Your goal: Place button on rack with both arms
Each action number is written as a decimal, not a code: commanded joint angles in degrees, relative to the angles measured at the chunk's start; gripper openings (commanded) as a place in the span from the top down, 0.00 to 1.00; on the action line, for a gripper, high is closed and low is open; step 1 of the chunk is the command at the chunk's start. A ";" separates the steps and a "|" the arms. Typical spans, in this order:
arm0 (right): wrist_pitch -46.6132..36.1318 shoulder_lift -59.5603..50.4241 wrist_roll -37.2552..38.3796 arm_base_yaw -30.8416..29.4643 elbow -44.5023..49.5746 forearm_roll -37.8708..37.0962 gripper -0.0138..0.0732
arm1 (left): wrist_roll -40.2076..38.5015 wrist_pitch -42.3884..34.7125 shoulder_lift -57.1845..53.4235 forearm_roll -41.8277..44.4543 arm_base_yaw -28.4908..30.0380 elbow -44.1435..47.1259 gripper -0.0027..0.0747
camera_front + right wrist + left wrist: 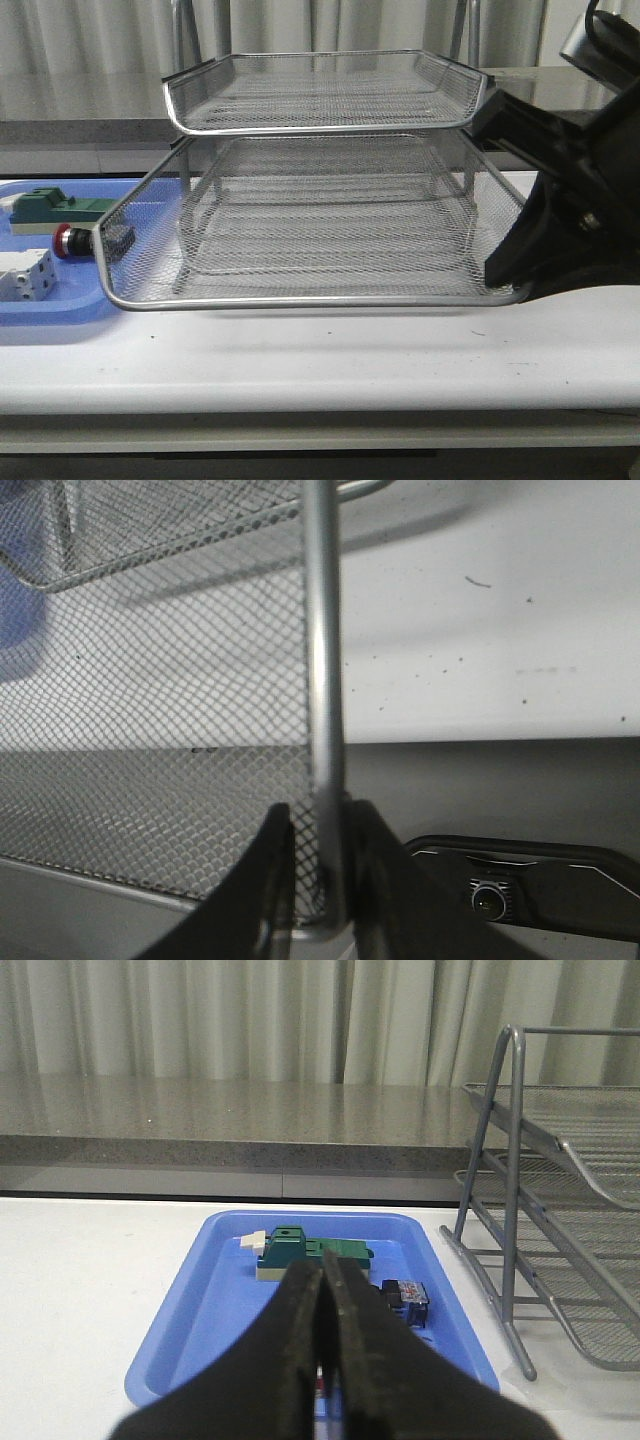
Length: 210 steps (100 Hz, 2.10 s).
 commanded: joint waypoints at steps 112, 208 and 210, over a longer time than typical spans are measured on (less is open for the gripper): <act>22.71 -30.31 17.34 -7.22 -6.92 -47.66 0.18 | -0.47 -4.60 -1.73 -0.60 -0.07 1.97 0.99; 22.65 -47.18 17.39 -7.22 -7.38 -58.33 0.92 | -0.47 -4.60 -1.73 -0.60 -0.07 1.97 0.99; 22.65 -47.18 17.39 -7.22 -7.38 -58.33 0.94 | -0.47 -4.60 -1.73 -0.60 -0.07 1.97 0.99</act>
